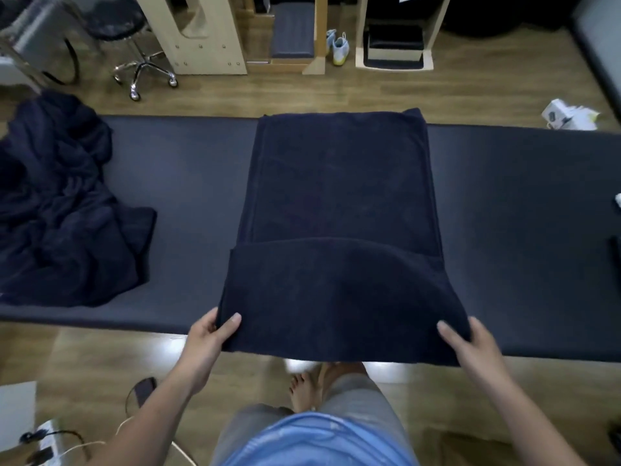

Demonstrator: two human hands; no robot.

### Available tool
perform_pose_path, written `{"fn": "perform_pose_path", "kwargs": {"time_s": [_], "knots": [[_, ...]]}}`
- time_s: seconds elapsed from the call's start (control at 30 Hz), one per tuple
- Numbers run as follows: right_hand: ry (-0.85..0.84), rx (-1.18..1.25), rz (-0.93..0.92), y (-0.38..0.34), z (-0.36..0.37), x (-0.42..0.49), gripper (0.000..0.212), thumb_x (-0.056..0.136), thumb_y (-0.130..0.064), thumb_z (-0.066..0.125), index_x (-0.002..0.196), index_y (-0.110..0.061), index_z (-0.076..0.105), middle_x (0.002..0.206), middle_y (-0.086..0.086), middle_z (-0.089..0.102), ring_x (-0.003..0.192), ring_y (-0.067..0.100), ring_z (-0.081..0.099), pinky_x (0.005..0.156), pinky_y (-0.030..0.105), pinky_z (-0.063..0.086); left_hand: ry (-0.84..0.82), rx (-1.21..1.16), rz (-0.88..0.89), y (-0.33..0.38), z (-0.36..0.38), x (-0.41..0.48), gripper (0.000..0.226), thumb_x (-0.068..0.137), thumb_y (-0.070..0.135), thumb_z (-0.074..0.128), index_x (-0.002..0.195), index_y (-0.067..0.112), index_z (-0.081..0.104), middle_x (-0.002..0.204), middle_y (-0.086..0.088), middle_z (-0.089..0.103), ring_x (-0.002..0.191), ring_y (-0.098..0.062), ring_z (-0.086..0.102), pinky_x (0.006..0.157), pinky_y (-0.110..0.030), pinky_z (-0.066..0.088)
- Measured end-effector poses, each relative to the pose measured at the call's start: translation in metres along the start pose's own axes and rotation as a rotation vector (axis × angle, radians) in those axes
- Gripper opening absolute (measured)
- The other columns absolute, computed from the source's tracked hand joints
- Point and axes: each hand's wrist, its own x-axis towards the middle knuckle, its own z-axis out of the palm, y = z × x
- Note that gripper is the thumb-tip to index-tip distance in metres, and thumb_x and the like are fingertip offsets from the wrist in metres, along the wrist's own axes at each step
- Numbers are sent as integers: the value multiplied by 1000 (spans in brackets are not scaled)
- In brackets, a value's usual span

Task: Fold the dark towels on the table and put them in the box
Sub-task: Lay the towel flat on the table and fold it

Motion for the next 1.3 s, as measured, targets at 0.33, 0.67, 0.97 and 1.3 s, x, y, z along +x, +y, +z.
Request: {"fn": "perform_pose_path", "kwargs": {"time_s": [0.33,0.67,0.97,1.3], "knots": [[59,-102,-3,28,-12,-24,13,92,-25,68,93,-12,67,85,-3,68,79,12,63,62,29,45,-24,122,-98,3,-18,-14,18,99,10,57,106,16,72,100,7,76,92,-9,69,75,-22,50],[-96,-321,390,57,-33,-34,48,76,-32,81,108,-6,56,103,9,67,87,28,64,82,45,53,-252,493,-489,-7,-32,-35,11,93,8,59,98,5,69,71,-1,71,66,-17,61,60,-23,43],[-180,282,133,-91,-64,5,70,71,-27,83,134,-27,52,99,10,70,87,25,64,76,38,46,-266,-348,-237,112,-29,9,32,86,25,59,118,23,64,101,-15,74,76,-23,73,75,-38,54],[-196,119,120,-68,-26,72,35,86,-18,74,120,-15,63,111,1,70,92,14,67,70,27,50,-78,228,-193,91,19,66,27,87,17,76,112,9,69,107,-5,74,96,-20,70,93,-39,54]]}}
